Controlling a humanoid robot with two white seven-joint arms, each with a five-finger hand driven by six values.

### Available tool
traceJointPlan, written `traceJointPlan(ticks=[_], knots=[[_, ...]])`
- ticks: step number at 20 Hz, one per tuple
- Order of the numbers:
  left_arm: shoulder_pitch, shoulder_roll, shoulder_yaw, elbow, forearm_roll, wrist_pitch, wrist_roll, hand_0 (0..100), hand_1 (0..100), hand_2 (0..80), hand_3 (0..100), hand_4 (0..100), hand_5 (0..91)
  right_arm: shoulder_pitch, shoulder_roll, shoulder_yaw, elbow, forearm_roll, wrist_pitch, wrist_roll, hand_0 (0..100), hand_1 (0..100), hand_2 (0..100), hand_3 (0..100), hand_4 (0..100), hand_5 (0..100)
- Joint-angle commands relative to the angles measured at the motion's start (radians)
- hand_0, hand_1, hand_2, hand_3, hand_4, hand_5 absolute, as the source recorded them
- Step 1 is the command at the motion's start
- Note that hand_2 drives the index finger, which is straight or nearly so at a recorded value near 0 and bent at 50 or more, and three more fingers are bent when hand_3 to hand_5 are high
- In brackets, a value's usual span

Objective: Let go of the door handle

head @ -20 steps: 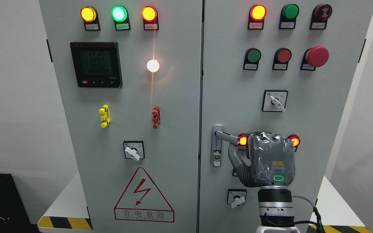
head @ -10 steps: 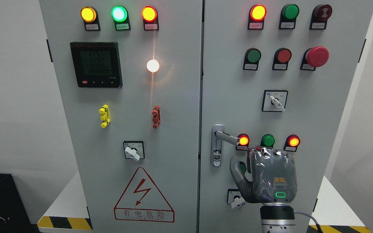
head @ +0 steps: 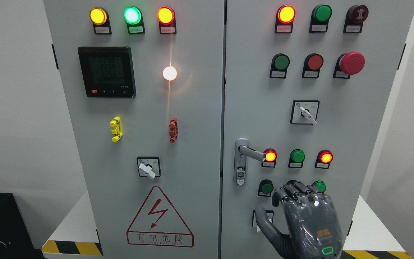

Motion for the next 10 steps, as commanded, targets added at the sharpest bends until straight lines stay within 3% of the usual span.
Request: traceJointPlan(ticks=[1,4,10], knots=[[0.017,0.0,0.0,0.0,0.001,-0.001,0.0,12,56,0.0,0,0,0.0,-0.001,-0.002,-0.298,-0.065,-0.149,-0.067,0.024,48,29,0,5,10,9],[0.017,0.0,0.0,0.0,0.001,-0.001,0.0,12,56,0.0,0,0,0.0,-0.041,-0.001,-0.289,-0.062,-0.191,-0.068,0.026,48,27,0,2,6,0],[0.017,0.0,0.0,0.0,-0.001,-0.001,0.0,12,56,0.0,0,0,0.0,-0.12,0.004,-0.213,-0.057,-0.217,-0.064,0.027,49,21,0,0,2,0]])
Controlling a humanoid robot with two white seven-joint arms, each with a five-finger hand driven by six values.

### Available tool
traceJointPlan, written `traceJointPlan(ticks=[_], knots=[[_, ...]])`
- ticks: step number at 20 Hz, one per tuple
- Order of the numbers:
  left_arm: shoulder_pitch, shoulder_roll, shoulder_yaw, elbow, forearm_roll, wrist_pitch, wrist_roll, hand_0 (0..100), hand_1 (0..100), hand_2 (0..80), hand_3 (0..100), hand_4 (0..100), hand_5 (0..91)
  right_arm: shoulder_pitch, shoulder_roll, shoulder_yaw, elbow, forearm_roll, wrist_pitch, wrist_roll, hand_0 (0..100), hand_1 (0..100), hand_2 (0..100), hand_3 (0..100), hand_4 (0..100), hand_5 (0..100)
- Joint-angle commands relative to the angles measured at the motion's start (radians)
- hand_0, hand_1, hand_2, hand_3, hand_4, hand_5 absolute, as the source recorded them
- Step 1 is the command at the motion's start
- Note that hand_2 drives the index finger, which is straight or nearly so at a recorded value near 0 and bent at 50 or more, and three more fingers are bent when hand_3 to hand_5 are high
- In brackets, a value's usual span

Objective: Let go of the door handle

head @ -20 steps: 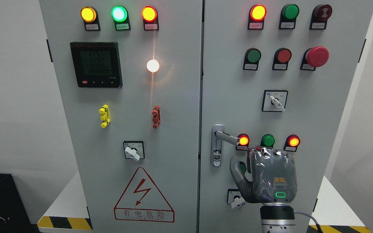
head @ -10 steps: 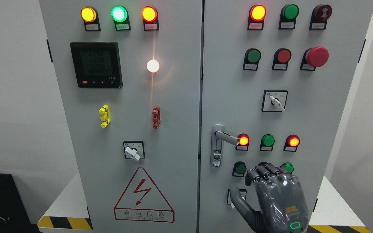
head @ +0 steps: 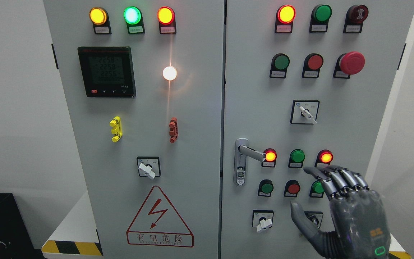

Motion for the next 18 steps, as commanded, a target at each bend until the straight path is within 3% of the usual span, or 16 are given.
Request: traceJointPlan(ticks=[1,3,18], knots=[[0.017,0.0,0.0,0.0,0.001,-0.001,0.0,12,56,0.0,0,0,0.0,-0.051,0.003,-0.055,-0.017,-0.046,0.002,0.007,49,21,0,0,3,0],[0.017,-0.001,0.0,0.001,0.001,-0.001,0.0,12,56,0.0,0,0,0.0,-0.042,0.007,-0.033,-0.017,-0.046,0.001,0.037,49,22,0,2,5,0],[0.017,0.0,0.0,0.001,0.001,-0.001,0.0,12,56,0.0,0,0,0.0,0.035,0.013,0.031,-0.023,-0.046,-0.001,0.033,49,23,1,4,6,0]])
